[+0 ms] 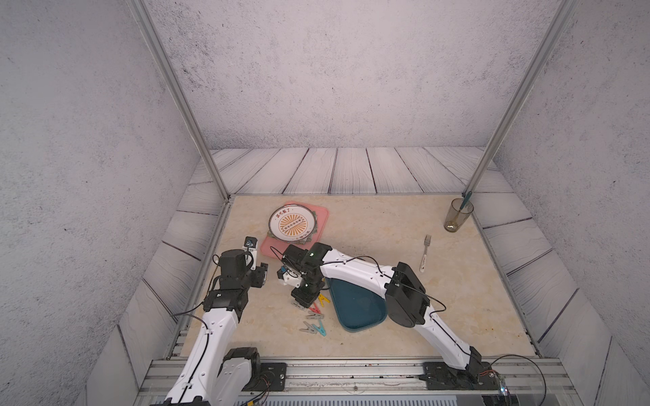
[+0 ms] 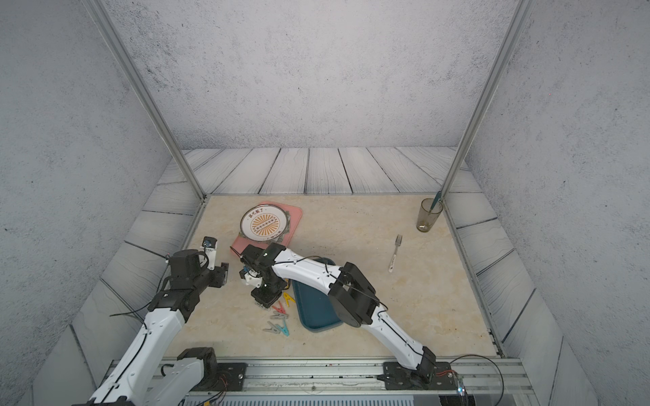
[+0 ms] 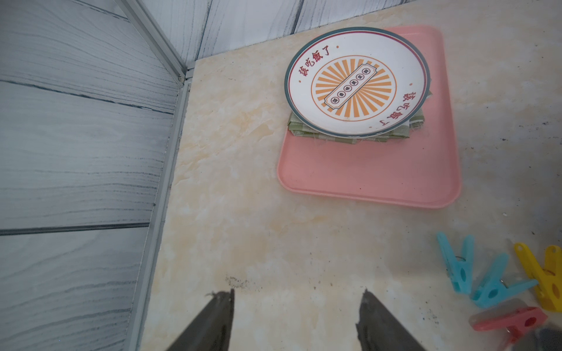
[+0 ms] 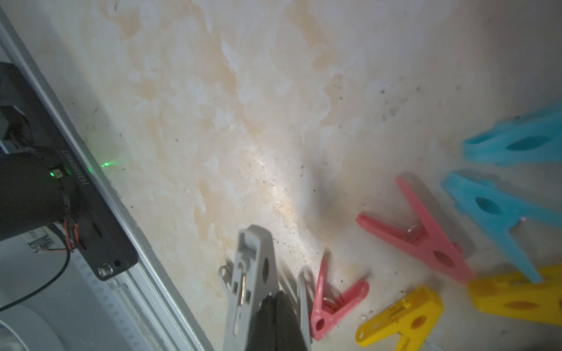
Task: Take the clothespins out of the storage box
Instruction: Place the clothespin at the center of the board, then reset both arms
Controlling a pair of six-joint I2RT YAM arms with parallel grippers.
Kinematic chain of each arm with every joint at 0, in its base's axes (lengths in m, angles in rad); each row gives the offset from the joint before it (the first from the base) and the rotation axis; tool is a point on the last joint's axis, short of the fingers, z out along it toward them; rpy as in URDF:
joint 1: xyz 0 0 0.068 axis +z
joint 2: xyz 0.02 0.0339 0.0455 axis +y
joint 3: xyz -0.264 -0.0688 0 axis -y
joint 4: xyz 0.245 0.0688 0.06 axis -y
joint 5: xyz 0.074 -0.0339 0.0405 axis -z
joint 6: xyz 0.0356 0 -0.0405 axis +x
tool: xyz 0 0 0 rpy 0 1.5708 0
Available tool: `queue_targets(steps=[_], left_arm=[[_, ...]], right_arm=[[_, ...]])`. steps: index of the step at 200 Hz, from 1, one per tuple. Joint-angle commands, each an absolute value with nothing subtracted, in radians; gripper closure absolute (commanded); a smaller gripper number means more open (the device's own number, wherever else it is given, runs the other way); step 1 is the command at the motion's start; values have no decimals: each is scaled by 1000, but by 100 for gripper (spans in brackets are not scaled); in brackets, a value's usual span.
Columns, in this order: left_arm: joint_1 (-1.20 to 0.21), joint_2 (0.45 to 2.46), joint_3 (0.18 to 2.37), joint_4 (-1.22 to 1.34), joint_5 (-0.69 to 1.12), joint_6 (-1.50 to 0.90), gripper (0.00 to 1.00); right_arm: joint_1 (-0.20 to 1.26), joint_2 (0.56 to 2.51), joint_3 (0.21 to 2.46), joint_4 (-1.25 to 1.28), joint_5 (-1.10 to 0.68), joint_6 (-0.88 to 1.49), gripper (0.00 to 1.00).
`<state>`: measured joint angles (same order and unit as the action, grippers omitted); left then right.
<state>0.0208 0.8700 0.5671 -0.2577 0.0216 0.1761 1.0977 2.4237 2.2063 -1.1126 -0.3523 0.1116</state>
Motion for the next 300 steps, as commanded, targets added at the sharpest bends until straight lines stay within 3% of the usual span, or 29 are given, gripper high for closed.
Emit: queue_targets(steps=[1, 50, 92, 115, 126, 131, 208, 278, 300], left_arm=[[30, 856, 556, -250, 17, 176, 31], [29, 845, 559, -258, 21, 182, 30], [30, 845, 573, -273, 30, 175, 30], [30, 835, 572, -278, 32, 165, 22], [30, 830, 571, -277, 32, 161, 4], [30, 830, 568, -276, 32, 160, 1], [29, 828, 516, -198, 46, 149, 2], [28, 840, 469, -111, 77, 126, 2], [28, 848, 465, -94, 95, 117, 2]], right_arm=[[1102, 2489, 2240, -1152, -380, 104, 91], [1099, 2473, 2283, -1171, -355, 113, 75], [1031, 2287, 2200, -1121, -314, 172, 63], [953, 2160, 2097, -1073, -330, 201, 56], [906, 2099, 2033, -1041, -324, 220, 54], [881, 2069, 2002, -1026, -320, 229, 53], [538, 1760, 1668, -898, -144, 240, 38], [326, 1560, 1395, -739, -98, 254, 23], [293, 1511, 1342, -708, -36, 252, 12]])
